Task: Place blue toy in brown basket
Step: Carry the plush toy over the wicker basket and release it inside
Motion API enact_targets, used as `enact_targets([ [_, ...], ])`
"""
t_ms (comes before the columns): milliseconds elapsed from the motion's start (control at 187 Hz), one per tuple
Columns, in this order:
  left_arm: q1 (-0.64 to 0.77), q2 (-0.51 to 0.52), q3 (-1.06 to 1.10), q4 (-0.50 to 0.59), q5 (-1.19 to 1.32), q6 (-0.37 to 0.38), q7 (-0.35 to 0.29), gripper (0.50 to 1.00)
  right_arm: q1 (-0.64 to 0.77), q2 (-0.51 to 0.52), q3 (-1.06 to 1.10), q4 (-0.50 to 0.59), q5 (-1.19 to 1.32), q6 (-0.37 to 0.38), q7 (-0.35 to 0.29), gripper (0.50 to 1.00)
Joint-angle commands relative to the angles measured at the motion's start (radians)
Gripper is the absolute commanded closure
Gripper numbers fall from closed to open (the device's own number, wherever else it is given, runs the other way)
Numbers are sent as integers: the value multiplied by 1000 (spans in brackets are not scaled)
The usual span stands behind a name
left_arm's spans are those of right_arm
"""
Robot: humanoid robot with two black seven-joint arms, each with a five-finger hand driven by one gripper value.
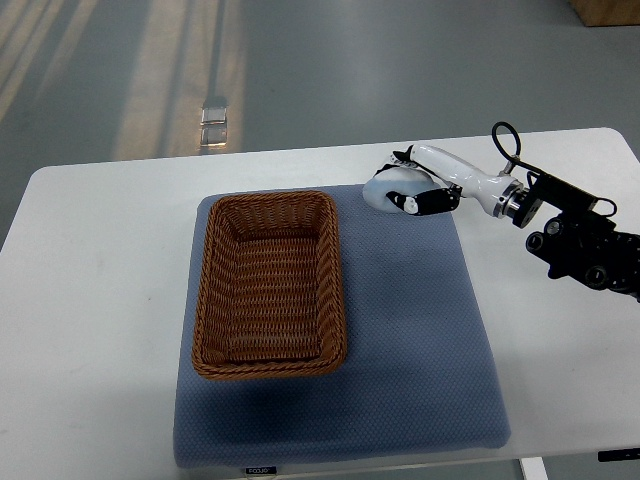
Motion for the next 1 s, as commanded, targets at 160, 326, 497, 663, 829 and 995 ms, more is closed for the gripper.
enact_targets([
  [160, -12, 0, 0, 0, 0, 0, 0, 500, 62, 123, -3, -1, 0, 8, 0, 1000],
  [326, -15, 0, 1, 0, 0, 0, 0, 500, 60, 207, -15, -9, 0, 6, 0, 959],
  [497, -16, 0, 3, 0, 0, -1, 0, 500, 41, 241, -20, -13, -3, 6, 0, 818],
  [663, -16, 0, 3, -2, 2, 0, 0, 500, 34, 244, -19, -15, -3, -2, 0, 693],
  [829, -18, 0, 3, -2, 0, 0, 0, 500, 18, 244, -17, -13, -3, -5, 0, 644],
  [995, -18, 0, 3, -2, 2, 0, 0, 500, -27, 241, 1, -13, 0, -32, 0, 632],
])
